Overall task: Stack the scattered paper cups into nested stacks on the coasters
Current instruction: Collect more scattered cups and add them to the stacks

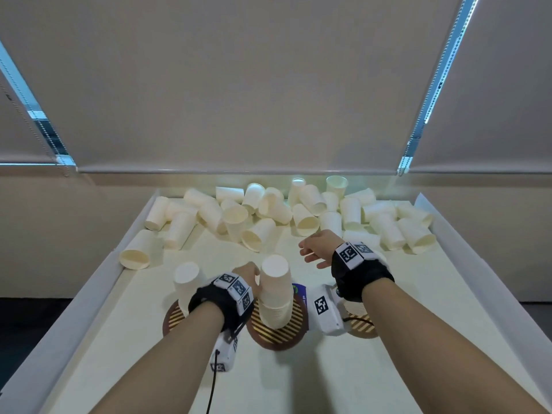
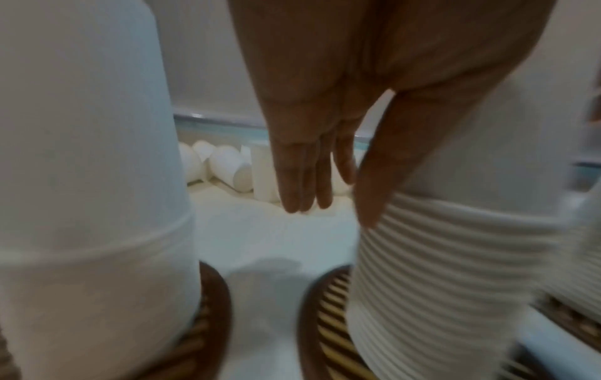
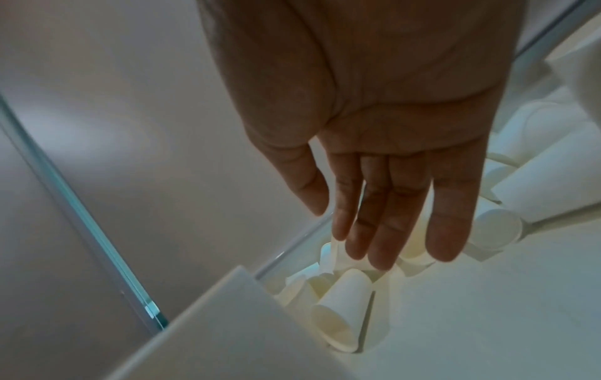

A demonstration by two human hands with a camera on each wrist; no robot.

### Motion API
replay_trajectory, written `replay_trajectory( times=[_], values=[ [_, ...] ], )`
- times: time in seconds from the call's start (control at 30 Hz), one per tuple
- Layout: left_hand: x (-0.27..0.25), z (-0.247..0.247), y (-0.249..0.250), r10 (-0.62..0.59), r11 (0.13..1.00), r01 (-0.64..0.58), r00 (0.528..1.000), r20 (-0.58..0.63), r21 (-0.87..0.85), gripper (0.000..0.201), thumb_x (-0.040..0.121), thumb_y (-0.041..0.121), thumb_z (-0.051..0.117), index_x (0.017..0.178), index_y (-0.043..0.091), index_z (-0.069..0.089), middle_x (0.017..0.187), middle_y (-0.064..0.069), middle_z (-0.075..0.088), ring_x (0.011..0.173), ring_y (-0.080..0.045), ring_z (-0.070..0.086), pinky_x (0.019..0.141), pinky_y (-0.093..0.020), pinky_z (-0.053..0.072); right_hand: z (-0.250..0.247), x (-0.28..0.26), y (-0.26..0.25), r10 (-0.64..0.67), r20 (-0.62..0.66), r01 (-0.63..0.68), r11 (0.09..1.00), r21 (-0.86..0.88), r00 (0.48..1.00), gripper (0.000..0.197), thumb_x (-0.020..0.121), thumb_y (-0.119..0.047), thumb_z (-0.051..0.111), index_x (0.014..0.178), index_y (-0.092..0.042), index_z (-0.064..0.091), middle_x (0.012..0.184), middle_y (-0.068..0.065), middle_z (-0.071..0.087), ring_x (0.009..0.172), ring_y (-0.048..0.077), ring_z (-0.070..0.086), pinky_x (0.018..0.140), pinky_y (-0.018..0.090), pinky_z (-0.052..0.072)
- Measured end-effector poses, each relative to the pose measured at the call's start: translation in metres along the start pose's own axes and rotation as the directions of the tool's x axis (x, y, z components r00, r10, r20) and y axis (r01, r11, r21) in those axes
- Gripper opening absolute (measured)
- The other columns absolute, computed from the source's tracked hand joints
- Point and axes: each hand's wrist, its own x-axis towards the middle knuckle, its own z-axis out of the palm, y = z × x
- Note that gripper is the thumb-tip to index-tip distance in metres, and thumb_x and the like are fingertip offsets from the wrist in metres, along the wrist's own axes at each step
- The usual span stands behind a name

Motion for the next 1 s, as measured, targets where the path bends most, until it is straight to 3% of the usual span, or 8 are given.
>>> replay_trajectory(
  times=[0.13,0.23,0.43,0.53,0.6,0.7,0.87,1.0],
  values=[
    [0.031,-0.040,0.003,-0.096,0.995,0.092,0.973,-0.208,-0.026,0.032,0.092,0.009,0.050,0.122,0.004,0.059,0.125,-0.013,0.060,0.115,-0.027,0.058,0.092,-0.030,0.046,0.001,0.028,-0.012,-0.097,-0.044,0.088,0.982,-0.167,0.994,0.031,0.094,-0.015,0.047,0.118,-0.001,0.061,0.097,0.005,0.062,0.084,0.018,0.055,0.054,0.019,0.038],
    [0.056,-0.060,0.010,-0.082,0.993,0.055,0.954,-0.287,-0.102,0.028,0.090,0.008,0.053,0.115,0.005,0.063,0.119,-0.014,0.063,0.112,-0.028,0.059,0.091,-0.031,0.046,0.004,0.052,-0.023,-0.151,-0.068,0.126,0.950,-0.286,0.986,0.028,0.086,-0.022,0.051,0.103,-0.009,0.068,0.104,0.009,0.072,0.083,0.022,0.062,0.063,0.025,0.041],
    [0.099,-0.036,0.011,0.022,0.983,-0.050,0.988,-0.152,-0.177,0.033,0.087,0.022,0.062,0.120,0.017,0.060,0.122,-0.008,0.060,0.099,-0.019,0.055,0.082,-0.022,0.038,0.012,0.099,-0.032,-0.167,-0.026,0.146,0.920,-0.364,0.986,0.031,0.080,-0.033,0.055,0.099,-0.013,0.069,0.095,0.005,0.072,0.091,0.025,0.069,0.069,0.029,0.046],
    [0.117,-0.017,0.008,0.015,0.984,-0.029,0.997,-0.078,-0.178,0.047,0.089,0.035,0.060,0.133,0.023,0.049,0.138,-0.007,0.049,0.122,-0.023,0.049,0.099,-0.026,0.036,0.014,0.108,-0.030,-0.152,0.010,0.142,0.900,-0.412,0.988,0.021,0.080,-0.029,0.057,0.096,-0.023,0.069,0.082,-0.003,0.067,0.095,0.021,0.066,0.079,0.030,0.048],
    [0.126,-0.013,0.008,-0.003,0.961,-0.016,0.998,-0.068,-0.277,0.049,0.090,0.035,0.059,0.135,0.020,0.048,0.141,-0.008,0.047,0.126,-0.023,0.047,0.104,-0.029,0.036,0.015,0.110,-0.029,-0.149,0.056,0.158,0.887,-0.435,0.987,0.029,0.084,-0.016,0.060,0.111,-0.025,0.066,0.099,-0.005,0.065,0.100,0.017,0.061,0.087,0.026,0.044],
    [0.132,-0.021,0.009,-0.049,0.884,-0.067,0.971,-0.235,-0.463,0.033,0.089,0.026,0.061,0.119,0.012,0.064,0.122,-0.008,0.064,0.109,-0.023,0.059,0.089,-0.024,0.042,0.016,0.111,-0.028,-0.211,0.072,0.220,0.863,-0.455,0.975,0.053,0.081,-0.006,0.064,0.130,-0.023,0.053,0.135,-0.002,0.053,0.120,0.018,0.053,0.090,0.021,0.038],
    [0.120,-0.047,0.020,0.020,0.722,-0.277,0.924,-0.381,-0.634,0.005,0.079,0.021,0.070,0.074,0.020,0.070,0.073,0.004,0.067,0.073,-0.013,0.059,0.075,-0.026,0.048,0.025,0.118,-0.030,-0.329,0.047,0.292,0.753,-0.589,0.943,0.090,0.069,-0.016,0.079,0.145,-0.022,0.030,0.149,0.003,0.031,0.137,0.022,0.033,0.109,0.032,0.033],
    [0.120,-0.056,0.028,-0.002,0.733,-0.331,0.873,-0.488,-0.595,0.014,0.089,0.028,0.061,0.094,0.016,0.067,0.084,-0.002,0.067,0.080,-0.017,0.059,0.075,-0.026,0.044,0.035,0.118,-0.028,-0.273,0.058,0.242,0.710,-0.661,0.960,0.067,0.074,-0.024,0.074,0.133,-0.015,0.043,0.126,0.007,0.058,0.110,0.026,0.057,0.080,0.028,0.043]
  ],
)
